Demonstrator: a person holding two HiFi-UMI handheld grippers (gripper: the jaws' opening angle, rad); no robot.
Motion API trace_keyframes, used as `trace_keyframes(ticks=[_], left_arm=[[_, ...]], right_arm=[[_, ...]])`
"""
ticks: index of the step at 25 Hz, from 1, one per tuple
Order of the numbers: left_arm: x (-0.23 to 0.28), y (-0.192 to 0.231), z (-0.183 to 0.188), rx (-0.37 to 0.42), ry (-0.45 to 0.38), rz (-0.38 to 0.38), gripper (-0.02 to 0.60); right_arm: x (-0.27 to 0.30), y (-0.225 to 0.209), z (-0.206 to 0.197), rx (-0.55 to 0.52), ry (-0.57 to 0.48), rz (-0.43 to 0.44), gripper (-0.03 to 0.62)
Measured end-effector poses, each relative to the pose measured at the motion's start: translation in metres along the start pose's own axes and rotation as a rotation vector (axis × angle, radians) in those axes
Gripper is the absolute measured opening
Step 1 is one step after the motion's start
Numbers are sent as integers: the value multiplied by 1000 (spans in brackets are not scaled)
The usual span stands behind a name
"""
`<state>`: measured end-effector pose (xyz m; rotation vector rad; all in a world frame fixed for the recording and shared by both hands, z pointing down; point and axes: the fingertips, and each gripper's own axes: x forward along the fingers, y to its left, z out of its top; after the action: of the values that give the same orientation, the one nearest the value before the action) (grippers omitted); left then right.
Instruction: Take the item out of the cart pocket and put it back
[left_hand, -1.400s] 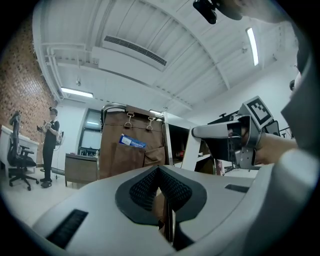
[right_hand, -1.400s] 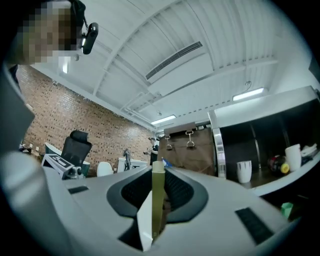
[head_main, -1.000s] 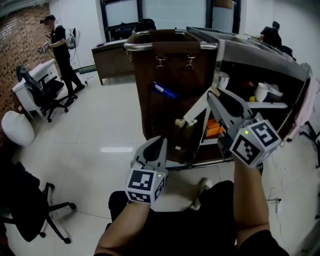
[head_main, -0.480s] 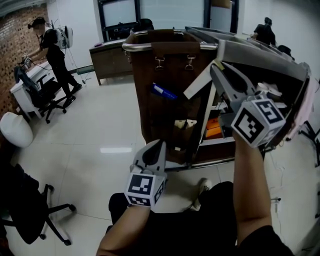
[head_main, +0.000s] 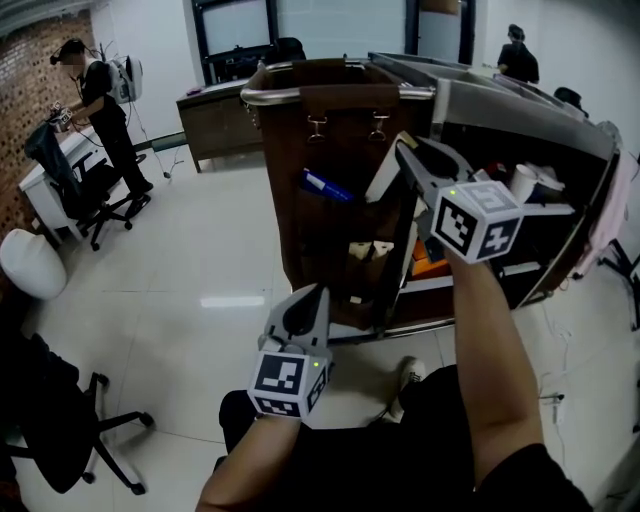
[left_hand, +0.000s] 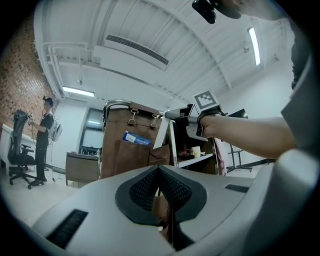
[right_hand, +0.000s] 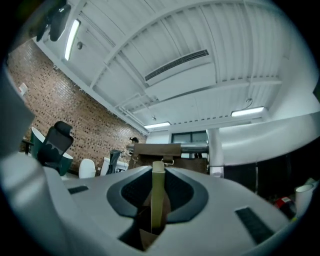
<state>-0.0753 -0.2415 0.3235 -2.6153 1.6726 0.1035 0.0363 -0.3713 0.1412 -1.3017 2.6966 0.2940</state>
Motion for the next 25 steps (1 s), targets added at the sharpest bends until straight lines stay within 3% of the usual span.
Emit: trace_keyframes(ticks=[14,15,16,25], left_arm=[[6,-1,-7,13,12,-5,0],[6,0,-8,12,12,-4,0],[6,-1,-8,9,13,-5,0],[5,-4,-8,-14,15,-18,0]], right_arm=[[40,5,-80,-63,234,62,122],[40,5,-83,-66,239,65,215],[40,6,-84,-68,237,64,239],[24,13,-78,-63,218,78,236]])
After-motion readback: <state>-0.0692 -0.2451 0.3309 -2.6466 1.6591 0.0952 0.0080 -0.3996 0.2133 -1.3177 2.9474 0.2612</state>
